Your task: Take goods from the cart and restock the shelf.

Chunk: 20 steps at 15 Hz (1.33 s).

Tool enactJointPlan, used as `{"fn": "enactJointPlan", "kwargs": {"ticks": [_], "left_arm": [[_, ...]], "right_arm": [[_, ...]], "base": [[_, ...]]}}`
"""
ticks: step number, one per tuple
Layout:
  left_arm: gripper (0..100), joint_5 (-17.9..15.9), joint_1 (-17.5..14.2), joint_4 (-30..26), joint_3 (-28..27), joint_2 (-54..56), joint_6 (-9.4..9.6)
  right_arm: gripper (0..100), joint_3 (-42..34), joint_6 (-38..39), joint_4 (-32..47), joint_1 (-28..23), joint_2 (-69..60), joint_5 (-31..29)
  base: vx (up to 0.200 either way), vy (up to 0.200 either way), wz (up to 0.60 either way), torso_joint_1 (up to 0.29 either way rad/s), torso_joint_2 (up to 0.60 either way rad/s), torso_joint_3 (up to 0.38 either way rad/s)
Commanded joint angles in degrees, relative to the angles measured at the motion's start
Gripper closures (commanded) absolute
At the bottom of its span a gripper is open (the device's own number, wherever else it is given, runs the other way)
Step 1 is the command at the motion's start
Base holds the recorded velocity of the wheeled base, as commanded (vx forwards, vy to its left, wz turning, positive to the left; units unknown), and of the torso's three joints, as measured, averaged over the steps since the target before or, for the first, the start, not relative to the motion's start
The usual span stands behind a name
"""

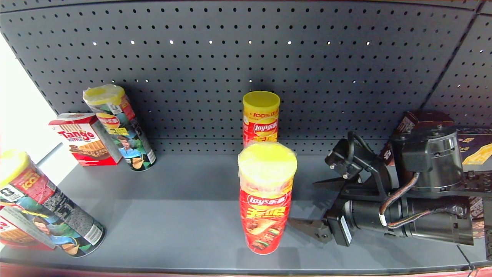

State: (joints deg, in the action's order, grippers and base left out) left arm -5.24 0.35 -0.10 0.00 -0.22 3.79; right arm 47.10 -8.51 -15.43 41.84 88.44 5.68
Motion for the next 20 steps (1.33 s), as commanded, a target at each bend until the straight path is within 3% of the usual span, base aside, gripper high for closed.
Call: {"fn": "enactJointPlan", "kwargs": {"ticks": [1, 13, 16, 18, 19, 20], "left_arm": [[0, -0.03, 0.0, 0.01, 0.0, -0.13, -0.01], [0, 0.06, 0.0, 0.01, 0.0, -0.04, -0.1], [0, 0.06, 0.0, 0.01, 0.0, -0.13, -0.01], [0, -0.21, 0.0, 0.01, 0.0, -0.13, 0.08], [0, -0.21, 0.0, 0.01, 0.0, -0.04, 0.08], [0, -0.21, 0.0, 0.01, 0.0, -0.04, 0.08]], "right_arm": [[0, 0.0, -0.02, -0.04, 0.0, -0.11, 0.03], [0, -0.7, 0.07, -0.65, -0.62, -0.64, -0.41], [0, 0.0, 0.34, -2.76, -8.97, -6.97, -1.73], [0, -0.96, 0.34, -2.85, -18.46, -16.2, -1.73], [0, -1.4, 0.42, -2.76, -20.48, -18.48, -1.73], [0, -4.13, 0.69, -2.41, -28.13, -26.92, -1.73]], "base": [[0.0, 0.0, 0.0, 0.0, 0.0, 0.0], [0.0, 0.0, 0.0, 0.0, 0.0, 0.0], [0.0, 0.0, 0.0, 0.0, 0.0, 0.0], [0.0, 0.0, 0.0, 0.0, 0.0, 0.0], [0.0, 0.0, 0.0, 0.0, 0.0, 0.0], [0.0, 0.0, 0.0, 0.0, 0.0, 0.0]]}}
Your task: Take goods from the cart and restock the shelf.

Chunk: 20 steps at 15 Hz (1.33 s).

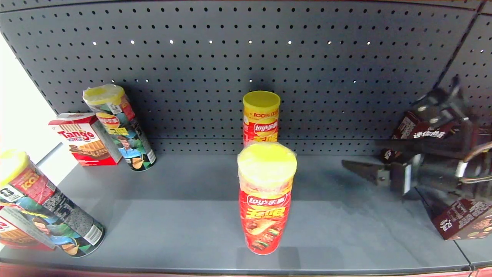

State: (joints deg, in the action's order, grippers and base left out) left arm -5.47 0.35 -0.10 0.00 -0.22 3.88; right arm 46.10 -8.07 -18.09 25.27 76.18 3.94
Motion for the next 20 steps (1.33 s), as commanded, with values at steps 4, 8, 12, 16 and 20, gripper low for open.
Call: {"fn": "enactJointPlan", "kwargs": {"ticks": [4, 8, 12, 16, 20], "left_arm": [[0, -0.06, 0.0, 0.01, 0.0, -0.04, 0.08], [0, -0.06, 0.0, 0.01, 0.0, -0.13, 0.17], [0, -0.06, 0.0, 0.01, 0.0, -0.13, 0.34], [0, -0.06, 0.0, 0.01, 0.0, -0.13, 0.34], [0, 0.02, 0.0, 0.01, 0.0, -0.13, 0.25]], "right_arm": [[0, -19.39, -0.1, 0.16, -18.06, -37.77, -4.11], [0, -28.18, -0.1, 8.77, -19.38, -56.32, -6.05], [0, -39.86, 0.42, 14.49, -21.32, -71.26, -7.28], [0, -46.1, 0.95, 14.49, -21.4, -70.91, -9.3], [0, -45.93, 5.79, 15.37, -29.49, -70.99, -9.47]], "base": [[0.0, 0.0, 0.0, 0.0, 0.0, 0.0], [0.0, 0.0, 0.0, 0.0, 0.0, 0.0], [0.0, 0.0, 0.0, 0.0, 0.0, 0.0], [0.0, 0.0, 0.0, 0.0, 0.0, 0.0], [0.0, 0.0, 0.0, 0.0, 0.0, 0.0]]}}
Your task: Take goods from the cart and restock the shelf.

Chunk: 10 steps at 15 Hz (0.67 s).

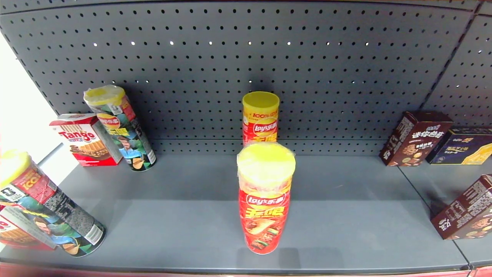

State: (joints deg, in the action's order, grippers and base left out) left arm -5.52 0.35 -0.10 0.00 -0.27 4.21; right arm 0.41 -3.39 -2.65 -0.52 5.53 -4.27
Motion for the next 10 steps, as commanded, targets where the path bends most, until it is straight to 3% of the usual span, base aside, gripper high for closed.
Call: {"fn": "enactJointPlan", "kwargs": {"ticks": [1, 3, 10], "left_arm": [[0, 0.07, 0.0, 0.01, 0.0, 0.0, 0.01], [0, 0.16, 0.0, 0.01, 0.0, -0.08, 0.01], [0, 0.25, 0.0, 0.01, 0.0, 0.0, 0.1]], "right_arm": [[0, -0.41, 4.97, 0.18, -3.17, -0.44, -1.36], [0, -0.33, 1.98, 3.17, 0.35, -3.86, 3.21], [0, -0.41, 2.42, 2.73, -0.27, -5.18, 3.39]], "base": [[0.0, 0.0, 0.0, 0.0, 0.0, 0.0], [0.0, 0.0, 0.0, 0.0, 0.0, 0.0], [0.0, 0.0, 0.0, 0.0, 0.0, 0.0]]}}
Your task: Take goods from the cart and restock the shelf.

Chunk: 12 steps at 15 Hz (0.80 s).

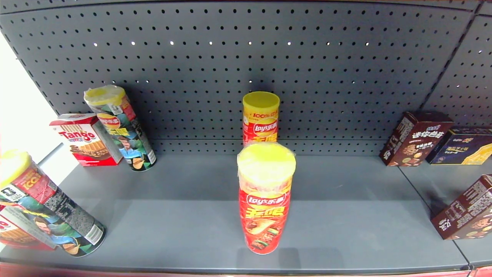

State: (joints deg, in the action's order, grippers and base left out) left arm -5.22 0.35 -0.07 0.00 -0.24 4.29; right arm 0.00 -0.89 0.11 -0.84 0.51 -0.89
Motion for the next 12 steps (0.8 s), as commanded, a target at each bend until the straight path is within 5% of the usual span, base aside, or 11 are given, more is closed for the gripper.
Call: {"fn": "enactJointPlan", "kwargs": {"ticks": [1, 12], "left_arm": [[0, -0.06, 0.0, -0.01, 0.0, -0.02, 0.02], [0, -0.14, 0.0, -0.01, 0.0, -0.02, -0.86]], "right_arm": [[0, 0.0, 0.01, 0.07, -0.04, -0.16, 0.01], [0, 0.0, 0.01, -0.02, 0.05, -0.16, 0.27]], "base": [[0.0, 0.0, 0.0, 0.0, 0.0, 0.0], [0.0, 0.0, 0.0, 0.0, 0.0, 0.0]]}}
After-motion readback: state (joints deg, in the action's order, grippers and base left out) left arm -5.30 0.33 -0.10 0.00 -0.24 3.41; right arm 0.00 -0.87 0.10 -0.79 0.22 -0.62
